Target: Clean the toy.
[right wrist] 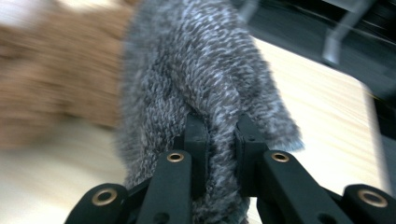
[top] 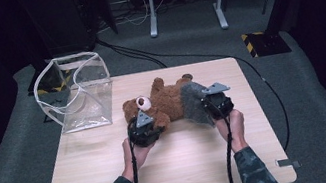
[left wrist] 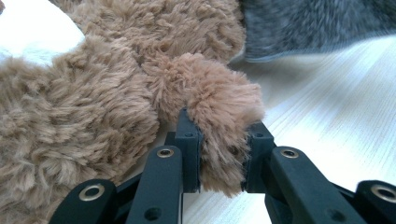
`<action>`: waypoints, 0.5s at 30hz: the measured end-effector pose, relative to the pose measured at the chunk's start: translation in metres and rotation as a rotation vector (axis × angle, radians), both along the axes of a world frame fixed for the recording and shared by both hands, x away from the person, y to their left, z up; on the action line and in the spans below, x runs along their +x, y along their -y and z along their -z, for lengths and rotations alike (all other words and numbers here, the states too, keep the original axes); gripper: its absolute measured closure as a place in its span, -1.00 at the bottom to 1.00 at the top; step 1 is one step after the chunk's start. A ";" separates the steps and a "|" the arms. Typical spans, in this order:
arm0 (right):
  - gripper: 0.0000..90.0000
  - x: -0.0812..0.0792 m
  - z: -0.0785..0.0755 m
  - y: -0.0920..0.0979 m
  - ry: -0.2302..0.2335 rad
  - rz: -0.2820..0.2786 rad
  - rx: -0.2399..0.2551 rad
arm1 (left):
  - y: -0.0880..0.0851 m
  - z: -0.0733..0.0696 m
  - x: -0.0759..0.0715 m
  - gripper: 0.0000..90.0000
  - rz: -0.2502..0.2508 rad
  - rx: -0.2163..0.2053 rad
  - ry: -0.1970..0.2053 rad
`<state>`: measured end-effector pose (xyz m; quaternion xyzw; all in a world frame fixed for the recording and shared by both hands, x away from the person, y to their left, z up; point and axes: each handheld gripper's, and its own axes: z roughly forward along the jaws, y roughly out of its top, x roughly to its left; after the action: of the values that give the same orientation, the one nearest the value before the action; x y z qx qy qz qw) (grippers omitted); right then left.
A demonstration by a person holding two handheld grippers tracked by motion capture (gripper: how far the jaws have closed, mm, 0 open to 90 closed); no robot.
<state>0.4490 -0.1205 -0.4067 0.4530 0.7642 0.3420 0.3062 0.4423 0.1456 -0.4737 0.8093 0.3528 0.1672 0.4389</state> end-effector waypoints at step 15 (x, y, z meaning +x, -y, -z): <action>0.76 0.018 0.028 -0.054 -0.098 -0.076 -0.066 | -0.003 0.002 0.000 0.63 0.008 -0.004 -0.008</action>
<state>0.4668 -0.0663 -0.4349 0.4298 0.8057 0.3055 0.2699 0.4422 0.1485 -0.4756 0.8105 0.3516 0.1616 0.4396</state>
